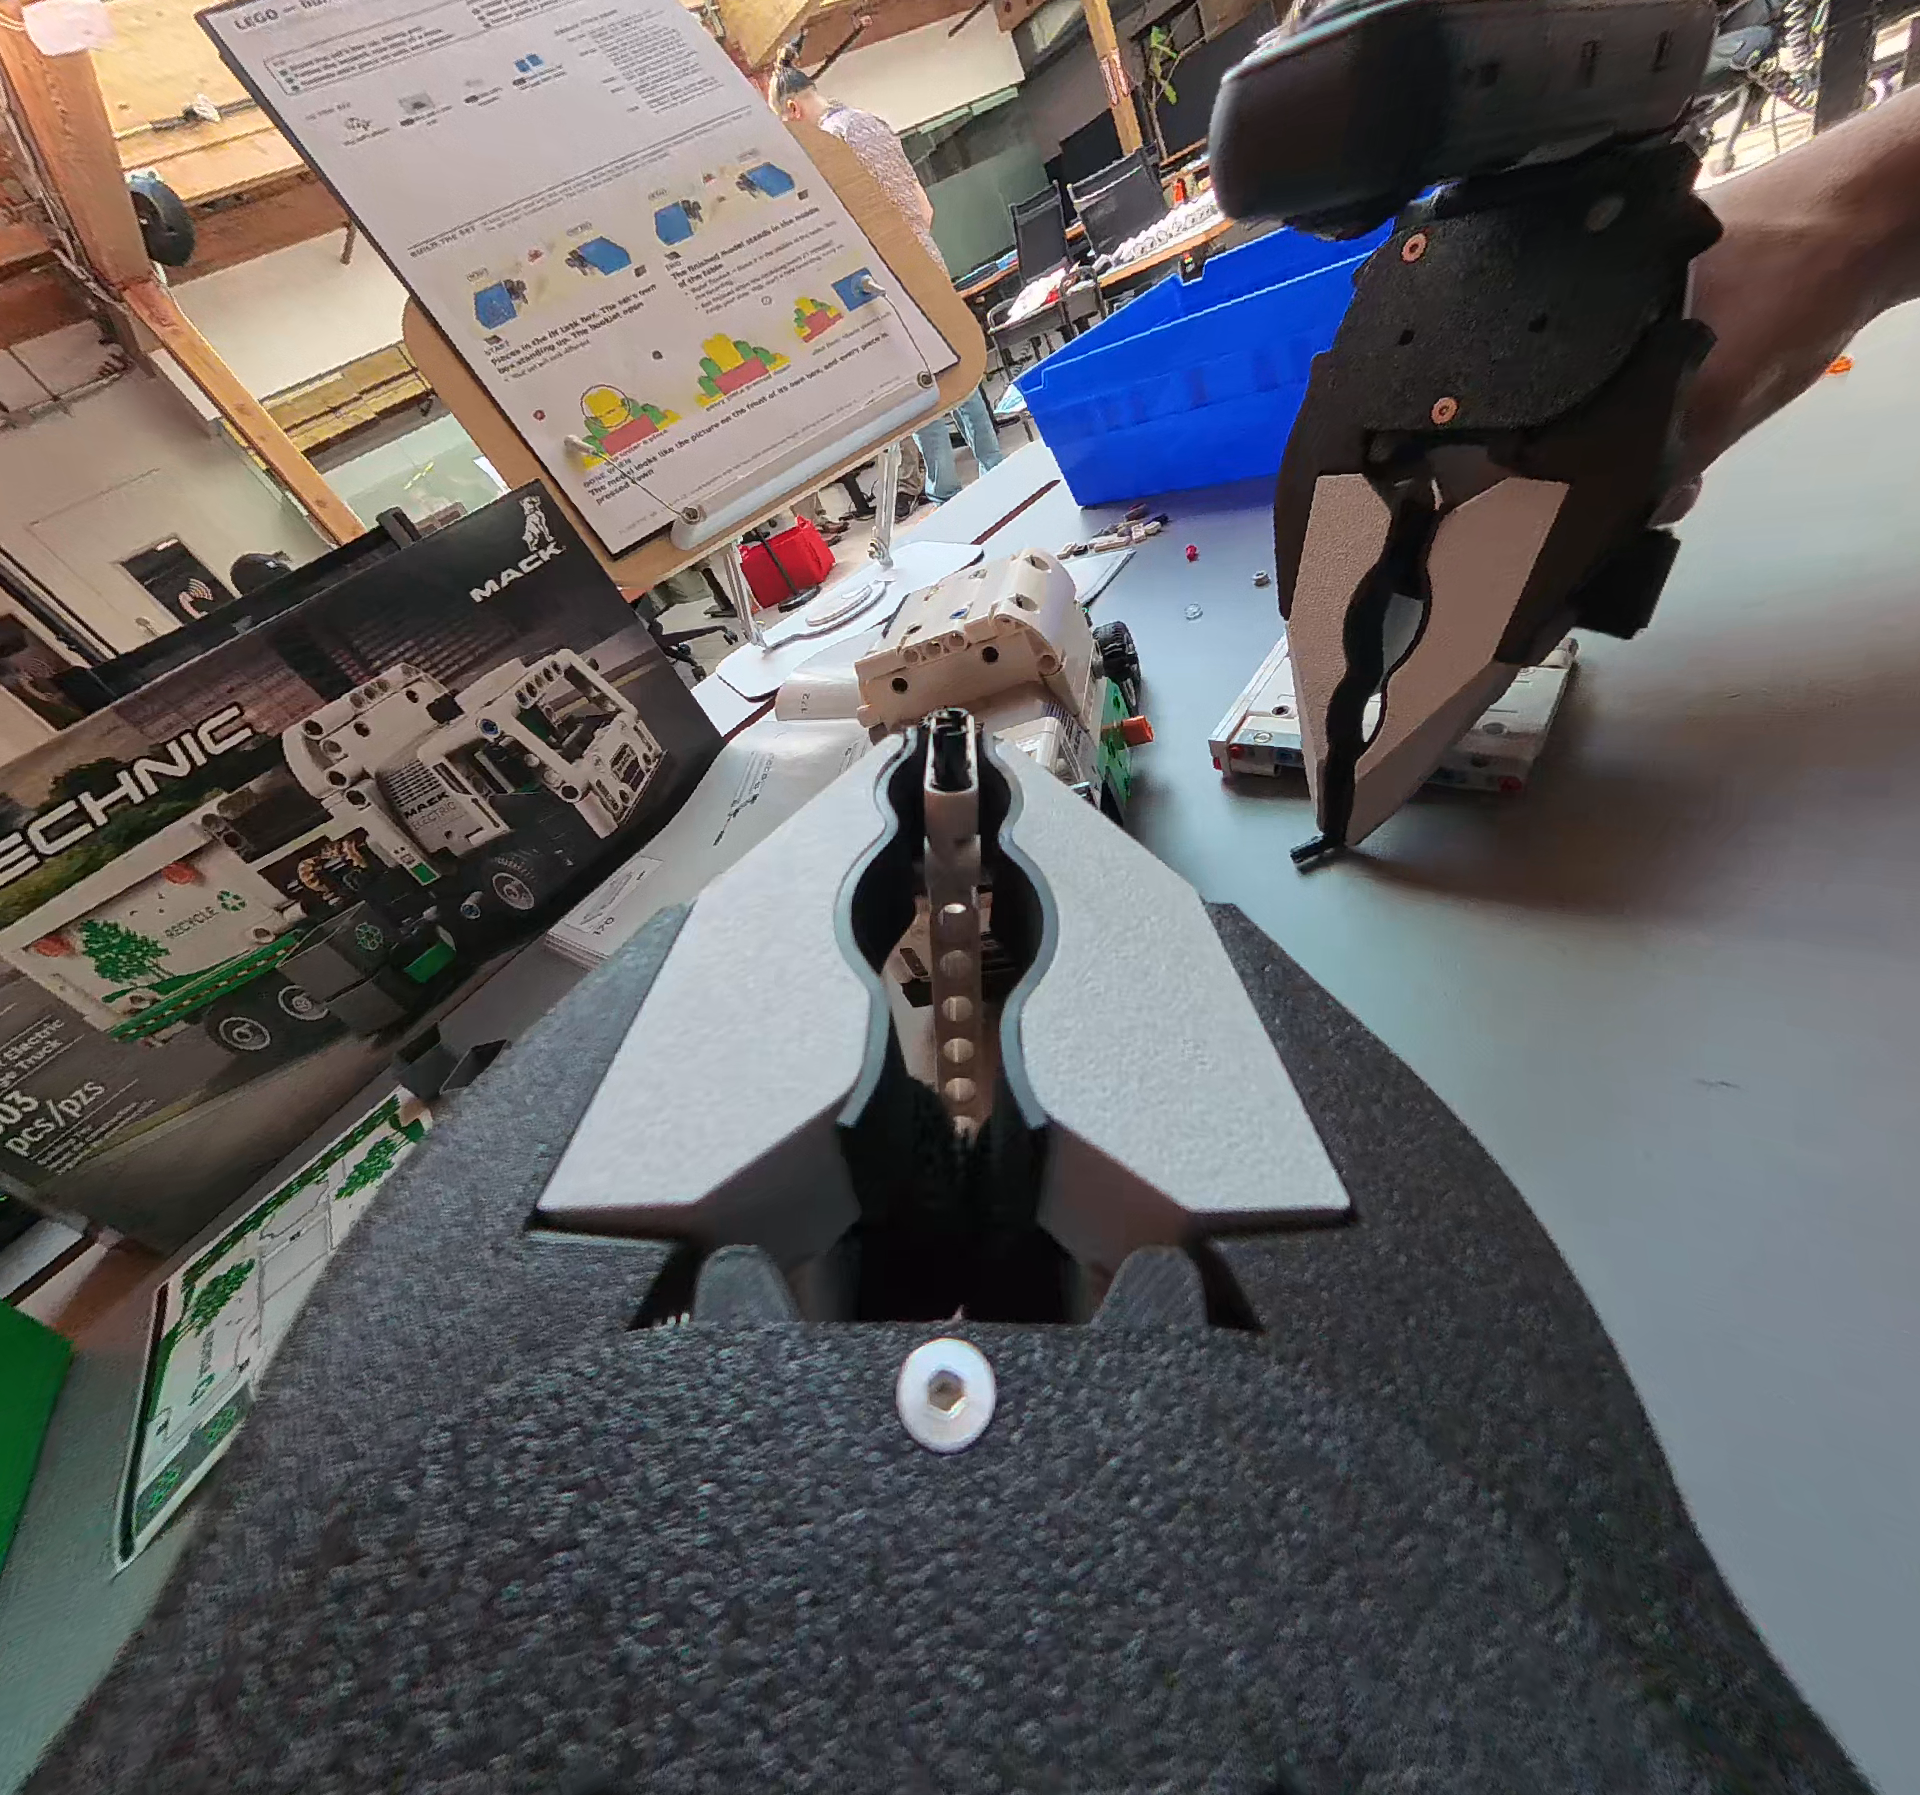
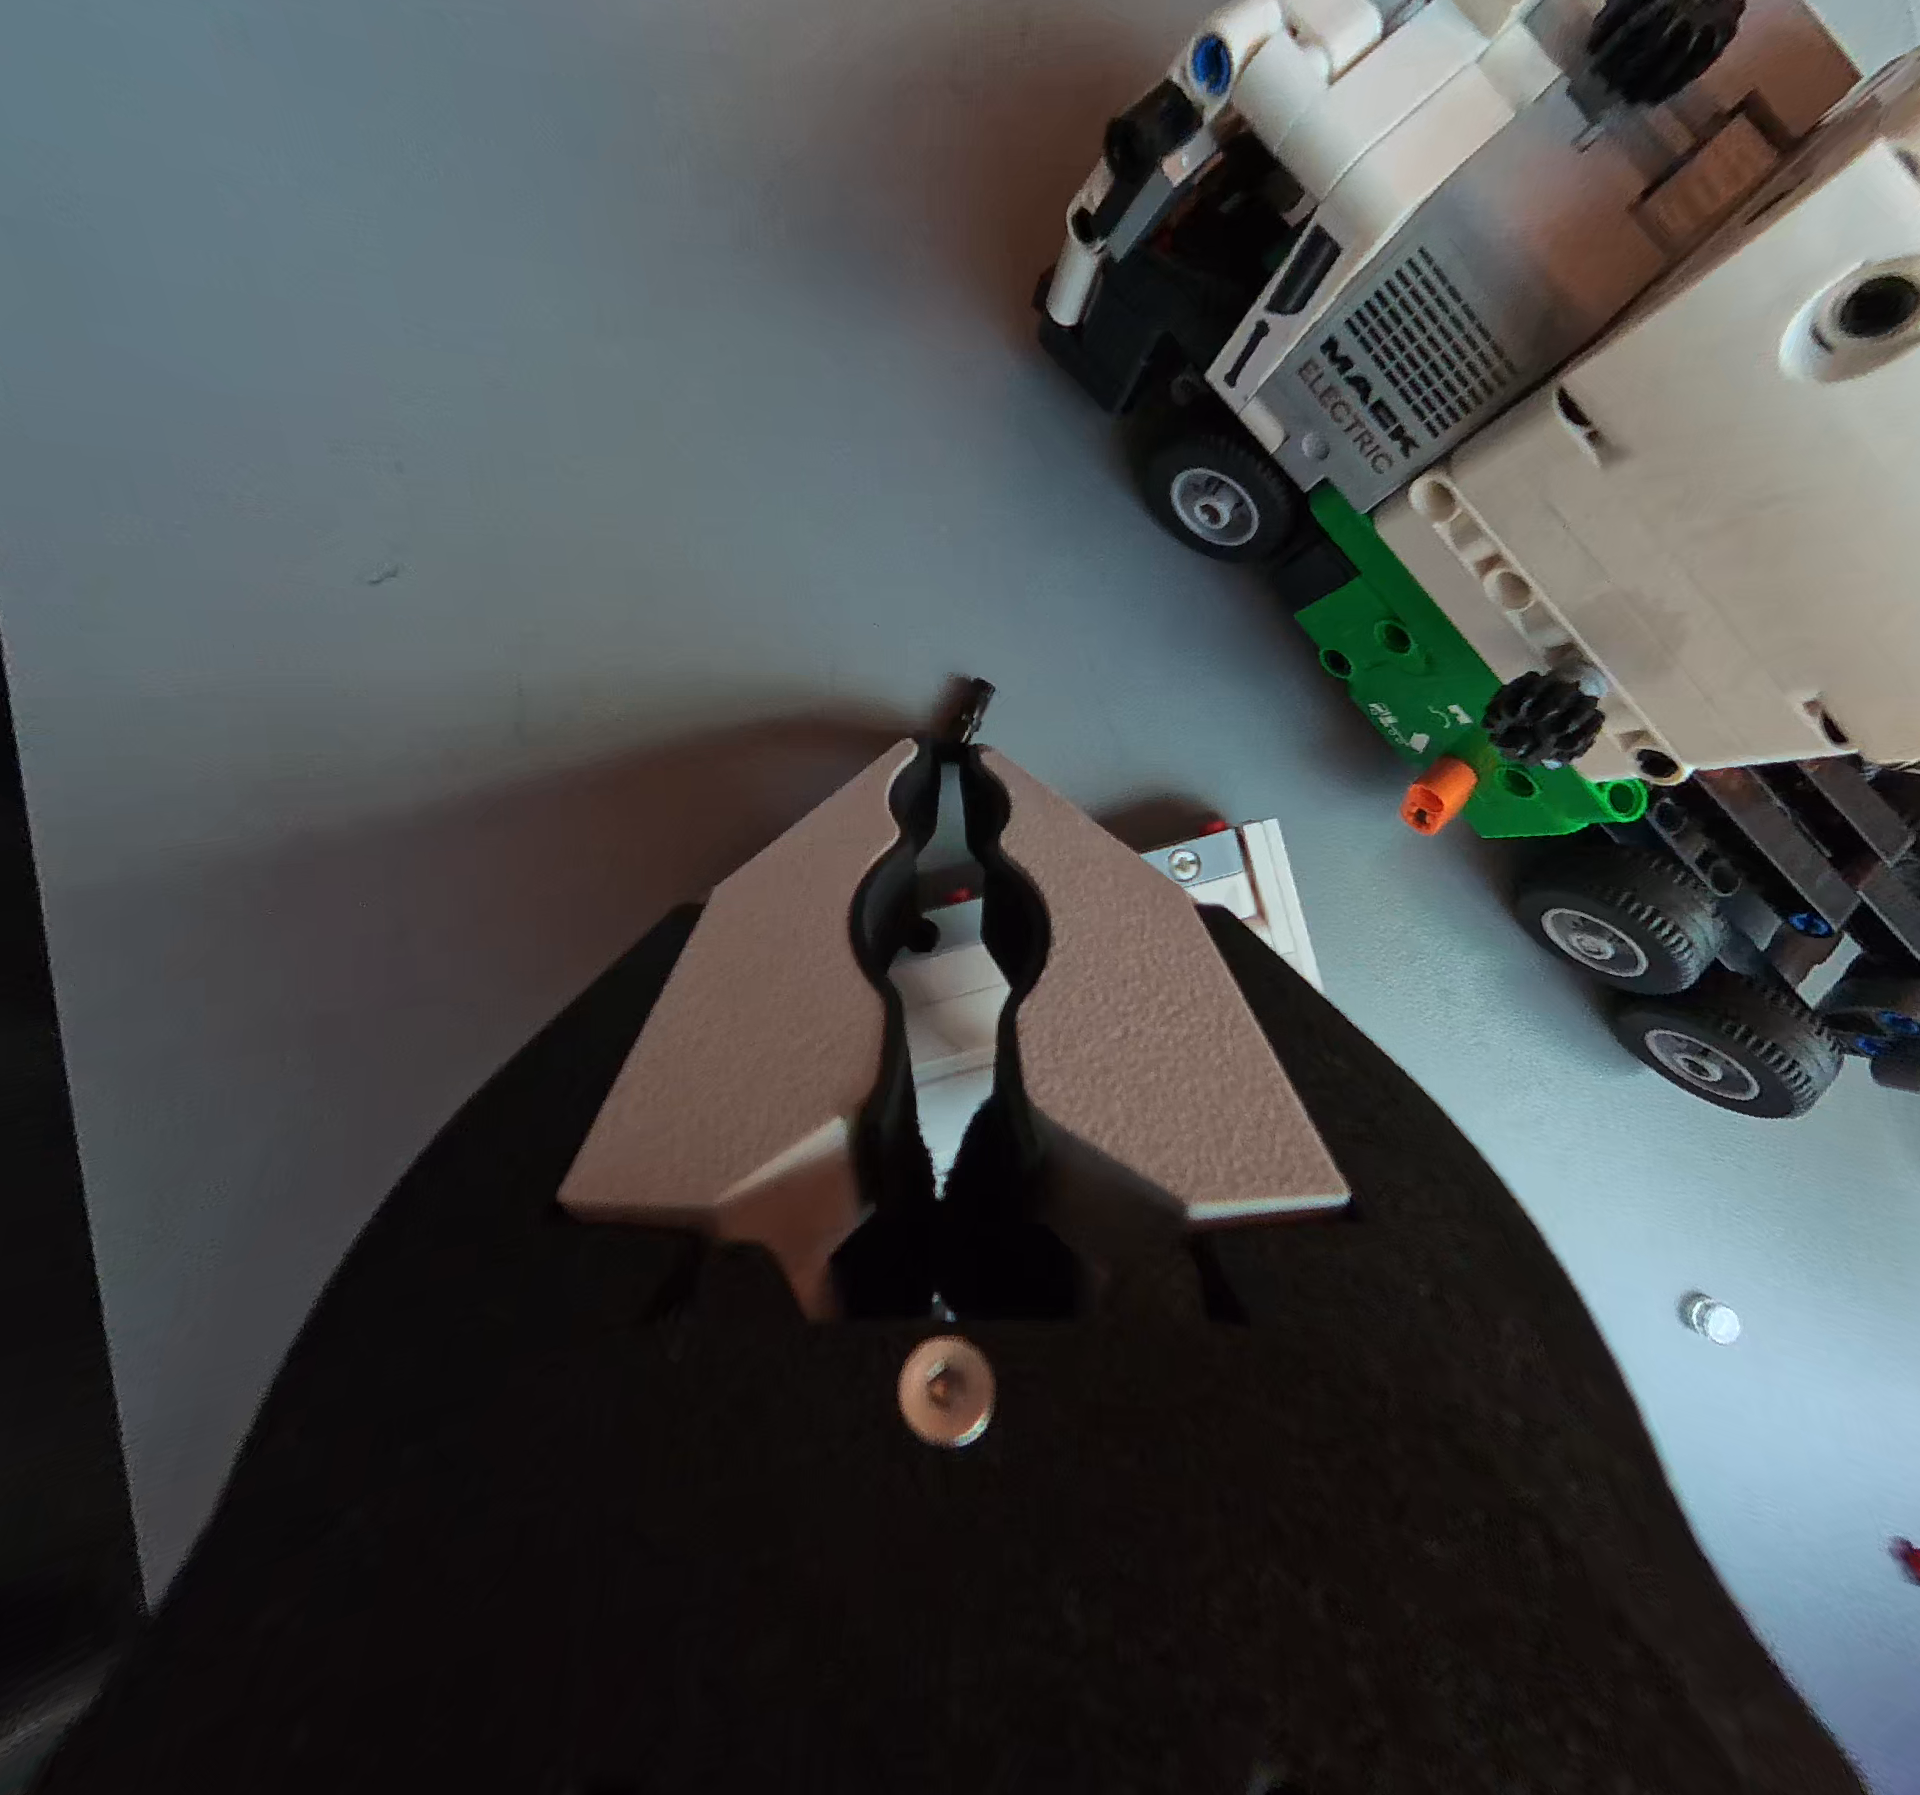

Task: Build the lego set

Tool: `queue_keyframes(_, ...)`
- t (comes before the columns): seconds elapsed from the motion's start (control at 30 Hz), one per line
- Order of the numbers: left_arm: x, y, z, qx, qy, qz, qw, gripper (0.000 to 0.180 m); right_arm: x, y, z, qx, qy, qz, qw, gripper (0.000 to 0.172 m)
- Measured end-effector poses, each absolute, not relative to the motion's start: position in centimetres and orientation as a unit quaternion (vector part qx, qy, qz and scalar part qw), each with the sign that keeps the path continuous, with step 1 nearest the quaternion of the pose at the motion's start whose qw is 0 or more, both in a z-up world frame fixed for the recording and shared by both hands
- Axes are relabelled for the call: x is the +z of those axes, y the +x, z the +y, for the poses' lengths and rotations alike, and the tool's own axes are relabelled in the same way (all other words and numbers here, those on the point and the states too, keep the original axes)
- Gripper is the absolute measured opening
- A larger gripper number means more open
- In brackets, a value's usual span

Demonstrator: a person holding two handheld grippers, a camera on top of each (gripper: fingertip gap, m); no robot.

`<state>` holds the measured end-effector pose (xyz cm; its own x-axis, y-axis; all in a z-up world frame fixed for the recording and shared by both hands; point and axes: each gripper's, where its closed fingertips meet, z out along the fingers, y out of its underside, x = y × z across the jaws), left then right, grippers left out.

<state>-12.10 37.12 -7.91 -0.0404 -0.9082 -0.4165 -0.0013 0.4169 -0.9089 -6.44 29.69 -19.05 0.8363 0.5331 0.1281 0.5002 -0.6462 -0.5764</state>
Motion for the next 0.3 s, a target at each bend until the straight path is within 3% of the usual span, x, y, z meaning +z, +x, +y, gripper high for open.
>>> queue_keyframes(0.17,-8.2,-12.0,37.1,-0.371,-0.372,0.613,0.59,0.006,-18.0,-7.1,28.5,0.048,-0.904,-0.304,0.296,0.002)
queue_keyframes(0.3,-8.3,-12.0,37.1,-0.351,-0.366,0.617,0.602,0.006,-16.8,-7.9,24.3,0.073,-0.914,-0.341,0.208,0.002)
